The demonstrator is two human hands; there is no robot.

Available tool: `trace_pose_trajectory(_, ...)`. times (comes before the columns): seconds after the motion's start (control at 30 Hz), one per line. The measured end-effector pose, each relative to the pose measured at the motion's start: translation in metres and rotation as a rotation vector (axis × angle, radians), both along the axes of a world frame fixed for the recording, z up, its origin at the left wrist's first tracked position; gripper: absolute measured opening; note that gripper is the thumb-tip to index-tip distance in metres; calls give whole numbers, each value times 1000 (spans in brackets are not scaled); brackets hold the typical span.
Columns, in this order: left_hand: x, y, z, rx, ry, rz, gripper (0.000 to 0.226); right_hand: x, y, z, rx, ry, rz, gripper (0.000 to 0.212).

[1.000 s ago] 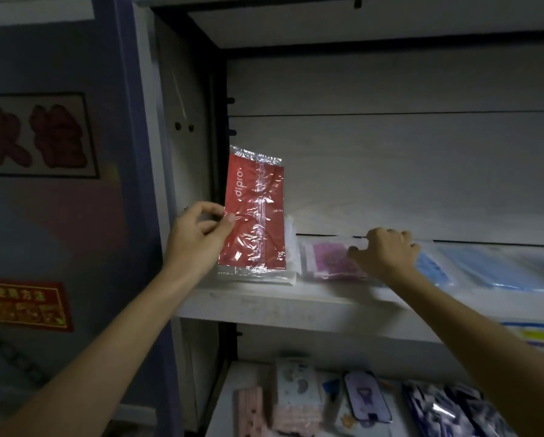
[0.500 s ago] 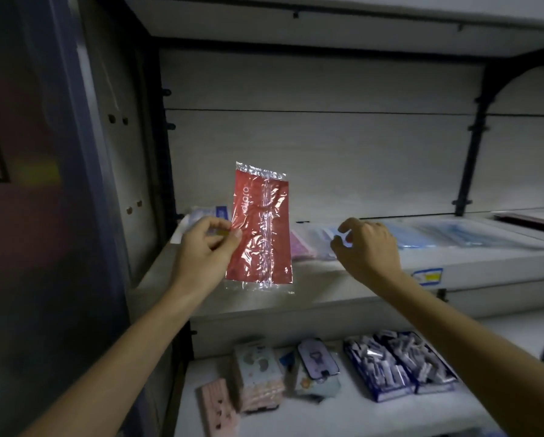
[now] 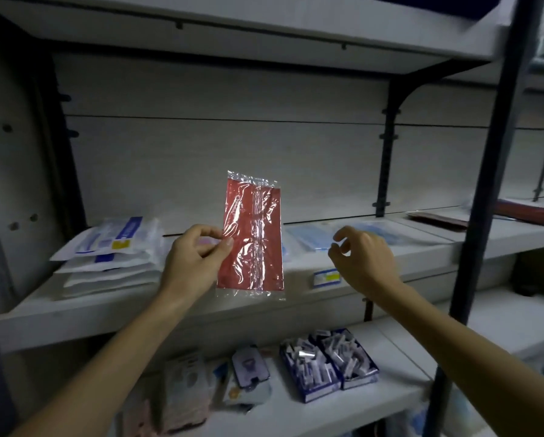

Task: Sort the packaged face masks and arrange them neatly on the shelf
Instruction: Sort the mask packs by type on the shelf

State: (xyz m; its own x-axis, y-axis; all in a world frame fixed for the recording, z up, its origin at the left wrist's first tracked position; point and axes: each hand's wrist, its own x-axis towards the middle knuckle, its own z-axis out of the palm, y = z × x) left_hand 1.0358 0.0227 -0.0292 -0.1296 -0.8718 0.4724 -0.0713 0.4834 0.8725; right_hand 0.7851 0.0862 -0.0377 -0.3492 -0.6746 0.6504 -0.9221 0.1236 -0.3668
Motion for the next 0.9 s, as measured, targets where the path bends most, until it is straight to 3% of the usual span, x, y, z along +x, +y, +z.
trace_pose_trajectory(0.43,-210,72,-13,37,49,-176,11,-205,106,12,41,4,-58,24)
trace_pose_trajectory(0.6,-273,83,-15,10,1,-219,11,-260,131,6,21,17,-82,8)
trace_pose_trajectory(0.9,-386,84,-12,-34,-71,-342,10,-364,152,3,-18,-72,-194,22)
